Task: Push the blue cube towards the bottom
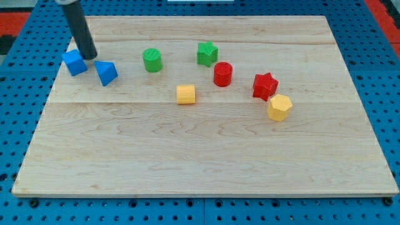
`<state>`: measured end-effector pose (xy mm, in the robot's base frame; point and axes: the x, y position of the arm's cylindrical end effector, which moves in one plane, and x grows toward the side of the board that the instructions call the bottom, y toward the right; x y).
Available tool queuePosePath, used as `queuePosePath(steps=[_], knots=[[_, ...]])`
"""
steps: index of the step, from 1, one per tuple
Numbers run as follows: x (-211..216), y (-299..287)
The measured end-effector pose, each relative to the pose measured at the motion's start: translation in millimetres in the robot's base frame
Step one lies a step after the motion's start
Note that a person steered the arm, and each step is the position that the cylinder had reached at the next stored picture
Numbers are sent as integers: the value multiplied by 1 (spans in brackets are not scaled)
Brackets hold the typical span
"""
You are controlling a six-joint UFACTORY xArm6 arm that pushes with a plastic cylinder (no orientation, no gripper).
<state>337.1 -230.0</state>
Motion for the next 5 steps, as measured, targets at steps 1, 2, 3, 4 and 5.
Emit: queuePosePath(steps=[1,2,3,4,5], knots=[[-38,-5],[-46,-54],[-8,-40],[27,-4],[61,-1]])
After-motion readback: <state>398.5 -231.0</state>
